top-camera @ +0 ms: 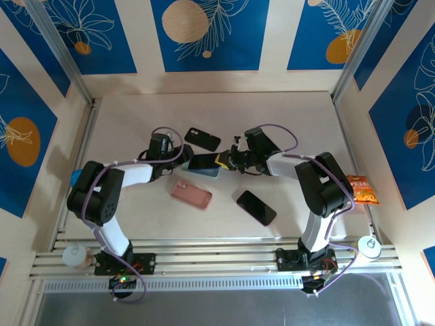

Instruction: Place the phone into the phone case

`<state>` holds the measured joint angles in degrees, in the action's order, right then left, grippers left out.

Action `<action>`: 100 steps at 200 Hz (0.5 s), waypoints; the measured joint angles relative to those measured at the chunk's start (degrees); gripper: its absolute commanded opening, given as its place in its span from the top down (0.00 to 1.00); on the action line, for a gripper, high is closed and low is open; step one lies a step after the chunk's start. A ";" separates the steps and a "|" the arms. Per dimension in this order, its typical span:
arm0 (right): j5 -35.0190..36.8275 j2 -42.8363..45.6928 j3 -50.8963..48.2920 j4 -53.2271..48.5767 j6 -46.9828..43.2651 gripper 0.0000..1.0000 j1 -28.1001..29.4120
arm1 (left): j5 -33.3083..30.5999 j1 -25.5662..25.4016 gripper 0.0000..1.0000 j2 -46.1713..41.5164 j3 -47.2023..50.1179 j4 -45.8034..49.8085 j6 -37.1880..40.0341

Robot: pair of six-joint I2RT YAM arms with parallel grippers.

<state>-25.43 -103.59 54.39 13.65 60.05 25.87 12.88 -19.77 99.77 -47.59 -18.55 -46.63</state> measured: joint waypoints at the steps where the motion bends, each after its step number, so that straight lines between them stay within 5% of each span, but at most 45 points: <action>1: -0.04 -0.09 0.04 0.00 0.00 1.00 0.00 | 0.00 0.02 0.42 0.04 -0.02 -0.02 0.00; 100: -0.04 -3.82 1.77 0.17 0.02 1.00 0.59 | 0.04 0.52 0.42 2.62 -0.15 -0.37 0.04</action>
<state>-25.47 -107.42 56.16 13.82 60.07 26.46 12.93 -19.25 102.39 -47.75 -18.92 -46.59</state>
